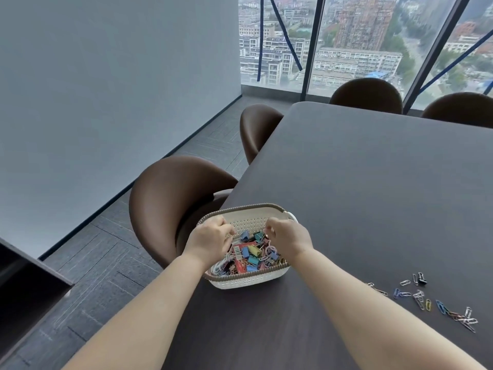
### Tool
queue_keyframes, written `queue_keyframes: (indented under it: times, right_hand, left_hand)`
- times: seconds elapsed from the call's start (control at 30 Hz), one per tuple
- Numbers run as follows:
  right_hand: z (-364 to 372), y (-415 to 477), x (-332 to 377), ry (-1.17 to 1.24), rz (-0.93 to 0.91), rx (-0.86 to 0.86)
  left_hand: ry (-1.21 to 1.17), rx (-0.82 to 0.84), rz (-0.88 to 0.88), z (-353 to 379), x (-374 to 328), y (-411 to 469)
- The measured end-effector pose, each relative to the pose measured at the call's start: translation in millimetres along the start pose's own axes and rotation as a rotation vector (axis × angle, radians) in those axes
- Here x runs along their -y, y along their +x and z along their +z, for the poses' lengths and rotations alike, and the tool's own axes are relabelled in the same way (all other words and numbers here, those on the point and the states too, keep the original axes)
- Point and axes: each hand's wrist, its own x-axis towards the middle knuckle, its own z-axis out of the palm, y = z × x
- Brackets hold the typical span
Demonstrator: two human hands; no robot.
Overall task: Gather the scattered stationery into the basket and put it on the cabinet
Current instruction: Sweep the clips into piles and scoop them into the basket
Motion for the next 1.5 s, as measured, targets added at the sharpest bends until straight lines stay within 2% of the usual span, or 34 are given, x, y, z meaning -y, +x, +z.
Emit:
queue_keyframes:
  times: [0.13, 0.23, 0.3, 0.37, 0.47, 0.6, 0.77, 0.87, 0.93, 1.03, 1.1, 1.27, 1.5]
  right_hand:
    - [-5, -7, -11, 0.074, -0.016, -0.039]
    - [-11, -16, -24, 0.281, -0.083, 0.181]
    - [-16, -24, -31, 0.408, -0.117, 0.234]
    - [-22, -30, -39, 0.491, -0.123, 0.192]
    - [-30, -36, -57, 0.439, -0.105, 0.059]
    - [-34, -56, -100, 0.325, 0.016, -0.031]
    - [-31, -102, -184, 0.180, 0.206, -0.010]
    - [-28, -137, -240, 0.061, 0.340, 0.061]
    - [-24, -163, -275, -0.001, 0.423, 0.096]
    - [-16, -196, -314, -0.021, 0.531, 0.157]
    - [-9, -211, -330, -0.032, 0.587, 0.220]
    - [12, -223, -351, -0.038, 0.632, 0.299]
    - [29, -184, -362, -0.096, 0.464, 0.277]
  left_hand:
    - [0.066, -0.012, -0.006, 7, -10, 3]
    - [0.114, -0.021, -0.063, 13, -24, 8]
    - [0.135, -0.004, -0.132, 15, -33, 9]
    - [0.152, 0.008, -0.184, 18, -40, 9]
    - [0.171, 0.019, -0.198, 23, -56, 7]
    - [0.127, -0.008, -0.080, 36, -95, 15]
    - [0.038, -0.075, 0.182, 74, -171, 30]
    - [-0.035, 0.033, 0.282, 116, -214, 29]
    - [-0.043, 0.186, 0.308, 145, -242, 25]
    - [0.050, 0.508, 0.247, 179, -275, 13]
    - [0.121, 0.606, 0.217, 198, -287, 8]
    - [0.131, 0.691, 0.176, 236, -300, 11]
    - [0.097, 0.615, 0.254, 258, -305, 46]
